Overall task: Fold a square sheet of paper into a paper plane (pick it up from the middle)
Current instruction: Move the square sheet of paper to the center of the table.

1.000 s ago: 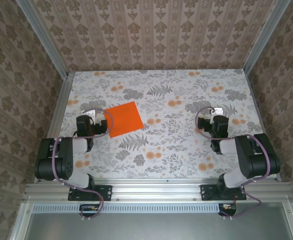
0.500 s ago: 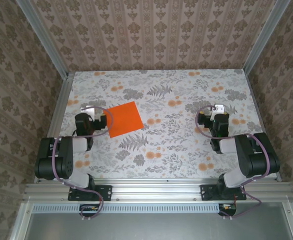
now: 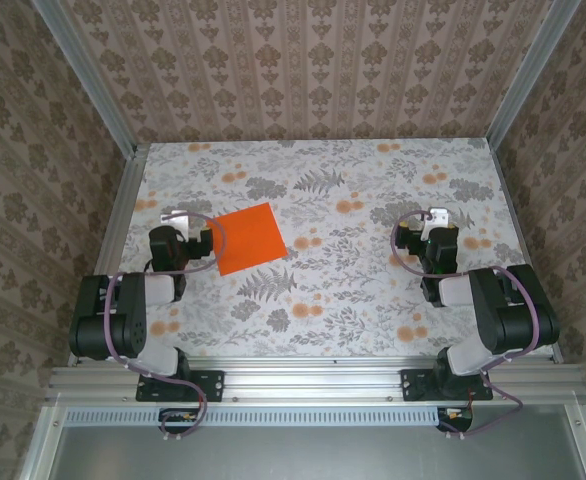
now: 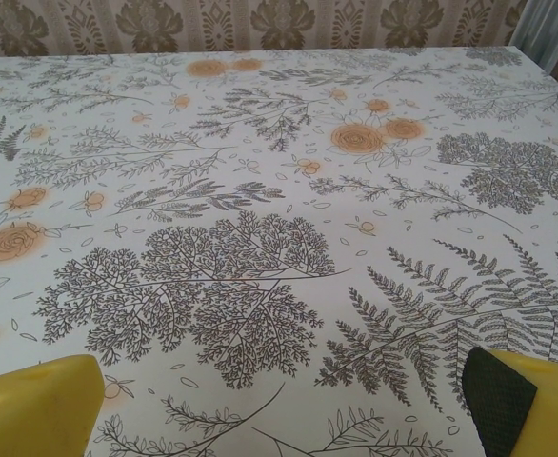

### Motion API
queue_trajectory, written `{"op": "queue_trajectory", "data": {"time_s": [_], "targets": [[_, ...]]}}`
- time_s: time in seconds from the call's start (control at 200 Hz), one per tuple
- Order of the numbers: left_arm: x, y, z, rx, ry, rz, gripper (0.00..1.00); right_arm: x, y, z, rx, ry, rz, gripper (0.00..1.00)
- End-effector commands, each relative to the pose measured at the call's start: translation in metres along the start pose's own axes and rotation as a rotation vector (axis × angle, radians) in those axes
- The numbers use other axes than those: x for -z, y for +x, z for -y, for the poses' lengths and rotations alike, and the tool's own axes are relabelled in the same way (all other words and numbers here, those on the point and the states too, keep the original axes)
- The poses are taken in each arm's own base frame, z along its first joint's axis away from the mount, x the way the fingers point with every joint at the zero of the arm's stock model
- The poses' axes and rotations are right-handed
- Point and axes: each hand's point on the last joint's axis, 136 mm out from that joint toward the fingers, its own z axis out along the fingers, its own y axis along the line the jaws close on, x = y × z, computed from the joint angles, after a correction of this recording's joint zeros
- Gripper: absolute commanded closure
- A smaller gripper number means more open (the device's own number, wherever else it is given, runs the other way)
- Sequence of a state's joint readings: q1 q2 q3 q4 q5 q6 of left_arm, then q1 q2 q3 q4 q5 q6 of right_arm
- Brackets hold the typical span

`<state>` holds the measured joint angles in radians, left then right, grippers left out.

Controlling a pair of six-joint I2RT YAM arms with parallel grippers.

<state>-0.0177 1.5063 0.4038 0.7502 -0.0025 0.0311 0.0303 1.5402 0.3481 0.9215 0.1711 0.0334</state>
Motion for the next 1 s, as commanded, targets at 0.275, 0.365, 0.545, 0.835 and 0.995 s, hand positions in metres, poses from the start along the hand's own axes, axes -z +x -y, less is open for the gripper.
{"op": "queue_trajectory", "data": {"time_s": [0.275,0.365,0.545,0.835,0.995], "targets": [[-0.004,-0.014,-0.001,-0.018,0.007,0.043,0.0,-0.006,-0.017,-0.013,-0.007,-0.074,0.042,0.0],[-0.004,-0.015,-0.001,-0.019,0.008,0.043,0.0,-0.006,-0.017,-0.013,-0.007,-0.075,0.042,0.0],[-0.004,-0.015,-0.001,-0.018,0.006,0.043,0.0,-0.005,-0.017,-0.013,-0.008,-0.077,0.046,0.0],[-0.004,-0.015,-0.001,-0.018,0.006,0.043,0.0,0.015,-0.025,-0.015,-0.009,-0.105,0.144,0.0],[-0.004,-0.014,-0.001,-0.018,0.007,0.042,0.0,0.029,-0.043,-0.009,-0.028,-0.08,0.139,0.0]]}}
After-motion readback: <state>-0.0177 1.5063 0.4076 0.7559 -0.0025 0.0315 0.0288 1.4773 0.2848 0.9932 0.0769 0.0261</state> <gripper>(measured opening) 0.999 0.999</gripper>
